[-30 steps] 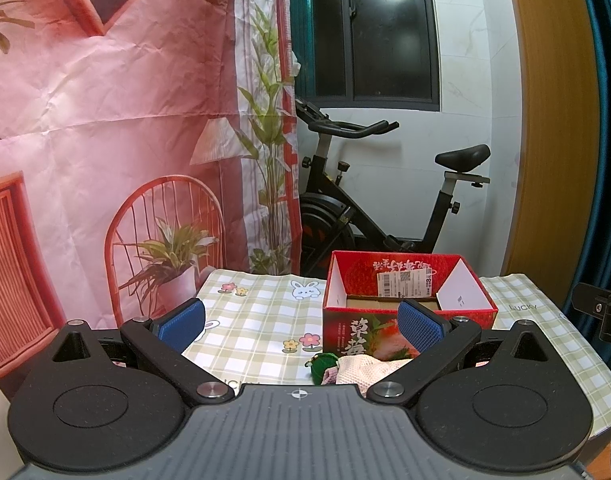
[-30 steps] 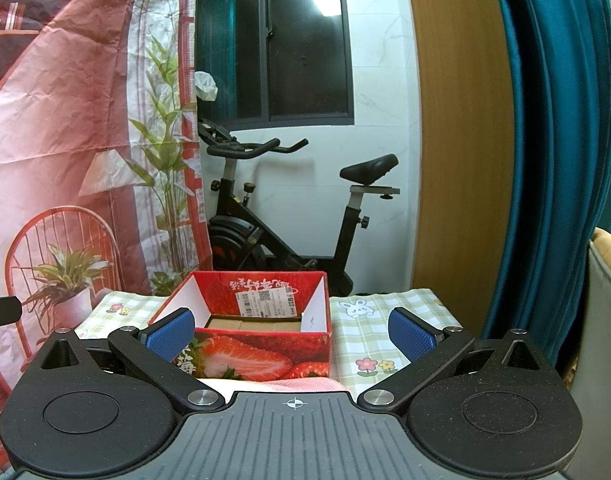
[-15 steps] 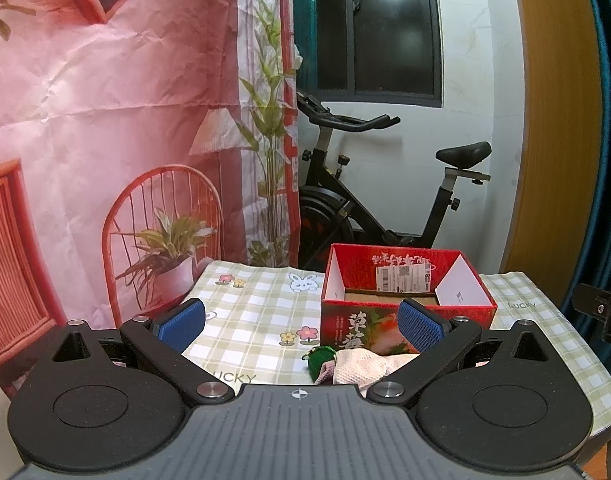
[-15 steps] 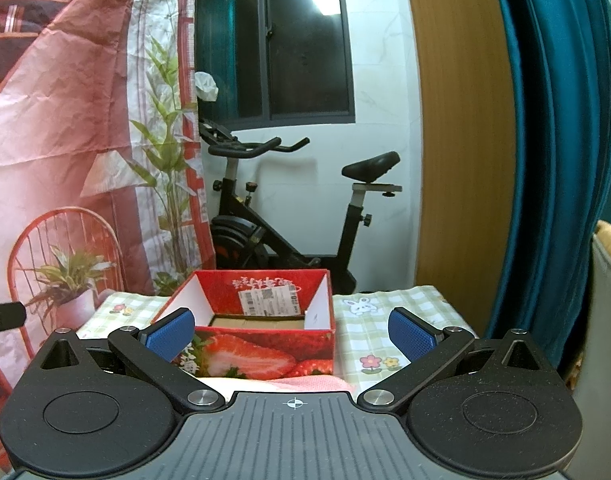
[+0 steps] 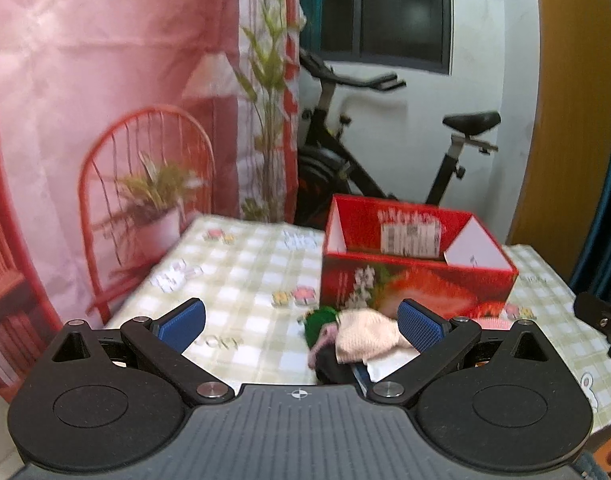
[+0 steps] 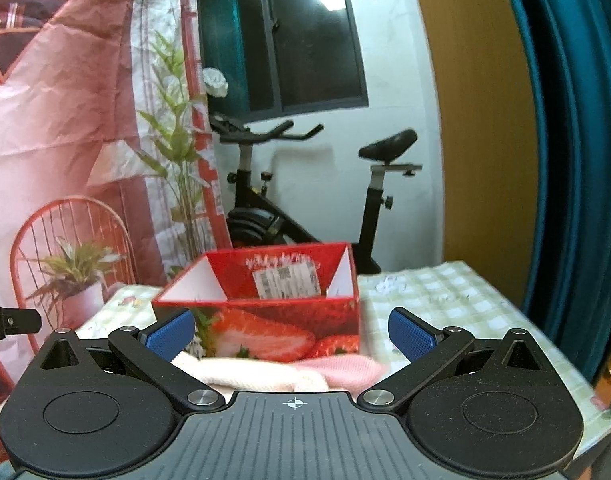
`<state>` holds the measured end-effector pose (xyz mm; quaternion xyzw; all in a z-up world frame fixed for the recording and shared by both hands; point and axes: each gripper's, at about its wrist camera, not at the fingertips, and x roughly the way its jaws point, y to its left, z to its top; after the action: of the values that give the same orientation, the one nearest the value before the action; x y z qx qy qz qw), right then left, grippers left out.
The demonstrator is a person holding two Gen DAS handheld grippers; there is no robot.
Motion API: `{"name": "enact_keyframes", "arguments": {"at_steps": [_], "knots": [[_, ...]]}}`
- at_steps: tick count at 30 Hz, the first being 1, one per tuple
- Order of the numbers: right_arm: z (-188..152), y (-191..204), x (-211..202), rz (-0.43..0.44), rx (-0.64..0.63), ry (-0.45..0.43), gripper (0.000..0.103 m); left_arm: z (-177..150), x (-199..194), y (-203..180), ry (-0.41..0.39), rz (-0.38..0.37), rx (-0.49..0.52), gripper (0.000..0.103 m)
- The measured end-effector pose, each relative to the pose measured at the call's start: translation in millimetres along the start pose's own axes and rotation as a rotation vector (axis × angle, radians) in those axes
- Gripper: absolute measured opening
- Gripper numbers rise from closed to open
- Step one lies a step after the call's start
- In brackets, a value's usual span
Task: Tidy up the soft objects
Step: 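Lower the right tool onto the blue-and-white bag and close its fingers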
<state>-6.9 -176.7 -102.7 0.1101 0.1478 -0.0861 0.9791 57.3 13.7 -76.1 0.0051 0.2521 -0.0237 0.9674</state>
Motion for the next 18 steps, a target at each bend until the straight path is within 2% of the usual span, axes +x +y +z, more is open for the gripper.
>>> {"name": "enact_keyframes", "arguments": {"at_steps": [4,7,9,13,18], "knots": [[-18,0,25,0.008,0.009,0.081,0.103,-12,26,7,0.064,-0.026,-0.021,0.103],[-31,-3,42,0.055,0.033,0.173,0.103,-22,44,9,0.112,-0.042,-0.032,0.103],[-41,0,53,0.035,0.014,0.224,0.103,-29,54,9,0.141,-0.043,-0.031,0.103],[-57,2,68,0.033,-0.011,0.271,0.102,-41,71,6,0.194,-0.064,-0.028,0.103],[-70,0,82,0.074,-0.019,0.314,0.083,-52,85,0,0.242,-0.104,-0.029,0.1]]}}
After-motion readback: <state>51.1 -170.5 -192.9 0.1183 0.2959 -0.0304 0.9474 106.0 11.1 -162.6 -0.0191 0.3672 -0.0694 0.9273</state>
